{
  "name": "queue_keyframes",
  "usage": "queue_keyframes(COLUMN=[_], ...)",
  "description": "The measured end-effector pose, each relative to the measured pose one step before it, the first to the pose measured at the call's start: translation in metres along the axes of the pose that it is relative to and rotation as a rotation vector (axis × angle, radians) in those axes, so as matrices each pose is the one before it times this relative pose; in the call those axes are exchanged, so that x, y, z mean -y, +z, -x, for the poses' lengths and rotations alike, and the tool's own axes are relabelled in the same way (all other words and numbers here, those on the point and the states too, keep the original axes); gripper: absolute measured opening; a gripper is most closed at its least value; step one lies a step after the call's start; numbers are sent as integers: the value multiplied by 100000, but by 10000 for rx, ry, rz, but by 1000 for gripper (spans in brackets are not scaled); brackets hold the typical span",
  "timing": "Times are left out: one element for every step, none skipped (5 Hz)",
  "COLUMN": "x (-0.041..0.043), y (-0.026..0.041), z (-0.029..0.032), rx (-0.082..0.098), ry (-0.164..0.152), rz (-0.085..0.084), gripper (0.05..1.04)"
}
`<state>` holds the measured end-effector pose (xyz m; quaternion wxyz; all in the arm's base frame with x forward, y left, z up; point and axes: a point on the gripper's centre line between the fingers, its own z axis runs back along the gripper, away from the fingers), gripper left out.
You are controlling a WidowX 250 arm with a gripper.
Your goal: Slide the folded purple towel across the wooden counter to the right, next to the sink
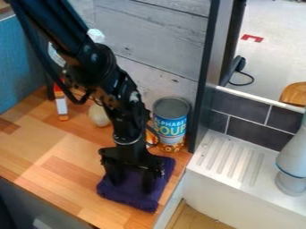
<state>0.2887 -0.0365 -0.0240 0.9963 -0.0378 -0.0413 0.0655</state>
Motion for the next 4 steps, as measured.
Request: queue_keyframes(x=[1011,-224,-1011,-1734], y=[-27,811,5670,5434], z=[529,1565,904,2042], rx=[-7,-20,1348,696], ry=[-165,234,369,669], rz=[89,-375,-50,-111], gripper=[1001,1001,1000,1000])
